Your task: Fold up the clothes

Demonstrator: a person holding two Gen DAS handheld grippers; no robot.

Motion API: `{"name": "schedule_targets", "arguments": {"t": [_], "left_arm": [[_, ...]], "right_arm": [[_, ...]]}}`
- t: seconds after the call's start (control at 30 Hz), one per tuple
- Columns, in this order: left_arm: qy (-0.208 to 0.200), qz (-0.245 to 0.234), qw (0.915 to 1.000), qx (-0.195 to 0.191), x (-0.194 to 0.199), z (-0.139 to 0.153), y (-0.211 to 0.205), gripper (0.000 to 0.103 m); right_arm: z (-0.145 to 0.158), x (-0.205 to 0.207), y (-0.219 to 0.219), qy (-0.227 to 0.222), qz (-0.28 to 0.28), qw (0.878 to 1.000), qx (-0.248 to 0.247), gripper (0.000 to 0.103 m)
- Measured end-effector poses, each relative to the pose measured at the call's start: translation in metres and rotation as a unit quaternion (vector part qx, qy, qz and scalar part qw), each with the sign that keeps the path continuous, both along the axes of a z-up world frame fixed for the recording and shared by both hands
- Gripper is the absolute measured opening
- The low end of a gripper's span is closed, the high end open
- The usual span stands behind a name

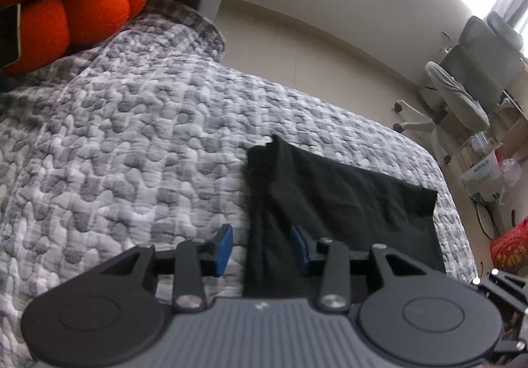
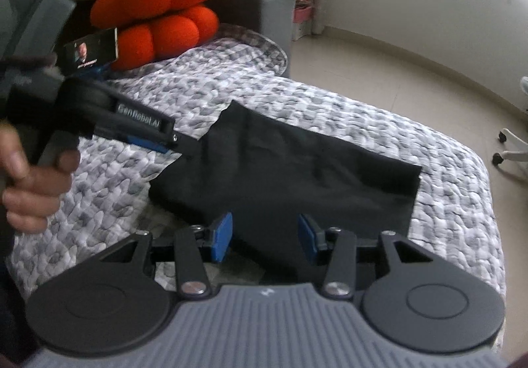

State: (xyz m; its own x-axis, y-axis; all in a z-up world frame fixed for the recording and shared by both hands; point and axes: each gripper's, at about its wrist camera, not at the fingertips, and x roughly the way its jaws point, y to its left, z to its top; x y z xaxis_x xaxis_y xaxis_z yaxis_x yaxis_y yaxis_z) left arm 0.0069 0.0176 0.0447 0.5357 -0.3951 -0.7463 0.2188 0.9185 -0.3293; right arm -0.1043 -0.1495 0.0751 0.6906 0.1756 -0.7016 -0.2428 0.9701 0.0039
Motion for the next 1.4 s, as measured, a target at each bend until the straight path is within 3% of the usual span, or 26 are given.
{"name": "schedule_targets", "arguments": {"t": [0.3,0.6,0.93,1.07,1.17,1.4], "left_arm": [[0.022,0.003,0.9992,-0.034,0.011,-0.001,0.014,0.042],[0.040,0.000,0.9987,-0.032,0.013,-0.006,0.014,0.044],[0.045,0.005,0.9989,-0.016,0.014,-0.008,0.016,0.044],[0.031,0.006,0.9992,0.024,0.013,-0.007,0.012,0.044],[0.040,0.004,0.9992,0.006,0.014,-0.008,0.015,0.044],[0.047,0.007,0.9989,0.008,0.016,-0.009,0.017,0.044]], "right_arm": [[-0.009,-0.001,0.032,-0.016,0.061,0.998,-0.029,0.050],[-0.016,-0.002,0.067,-0.033,0.139,0.989,-0.040,0.050],[-0.026,0.006,0.080,-0.043,0.144,0.985,-0.083,0.050],[-0.036,0.006,0.090,-0.050,0.152,0.979,-0.127,0.054],[-0.039,0.008,0.090,-0.052,0.151,0.978,-0.134,0.054],[-0.046,0.010,0.091,-0.062,0.152,0.972,-0.165,0.054]]}}
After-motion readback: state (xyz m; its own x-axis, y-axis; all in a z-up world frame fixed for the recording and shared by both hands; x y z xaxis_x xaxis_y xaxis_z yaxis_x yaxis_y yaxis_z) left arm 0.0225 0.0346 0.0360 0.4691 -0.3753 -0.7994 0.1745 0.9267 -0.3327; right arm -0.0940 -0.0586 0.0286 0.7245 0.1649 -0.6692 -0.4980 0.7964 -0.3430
